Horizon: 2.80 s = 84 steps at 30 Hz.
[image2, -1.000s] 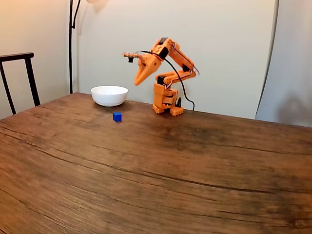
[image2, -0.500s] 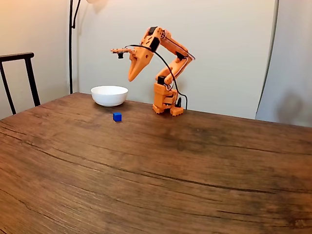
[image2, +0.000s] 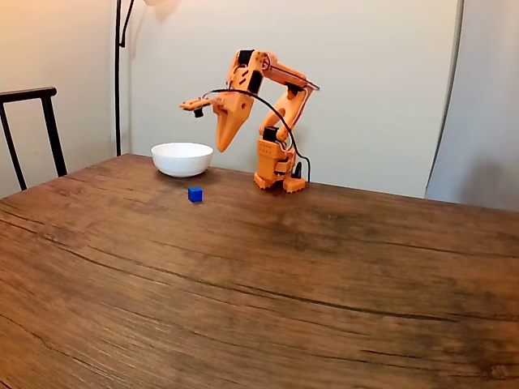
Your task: Grasp the cube and drop it in the bowl
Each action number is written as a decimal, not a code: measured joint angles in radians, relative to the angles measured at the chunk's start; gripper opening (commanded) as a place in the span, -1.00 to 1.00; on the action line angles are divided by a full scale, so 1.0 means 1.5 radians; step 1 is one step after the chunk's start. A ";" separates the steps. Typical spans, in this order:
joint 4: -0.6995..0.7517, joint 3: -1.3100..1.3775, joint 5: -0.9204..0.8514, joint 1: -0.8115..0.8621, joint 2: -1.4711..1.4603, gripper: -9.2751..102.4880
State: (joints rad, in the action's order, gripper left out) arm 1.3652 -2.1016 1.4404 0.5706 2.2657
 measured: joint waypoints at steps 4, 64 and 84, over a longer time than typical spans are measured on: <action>-0.067 0.000 0.000 -0.013 -0.033 -0.80; -0.340 -0.085 0.022 0.061 -0.380 0.05; -0.340 -0.018 0.059 0.089 -0.458 -0.19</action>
State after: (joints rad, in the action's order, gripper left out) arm 0.8560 -2.1292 1.5294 0.7041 1.5785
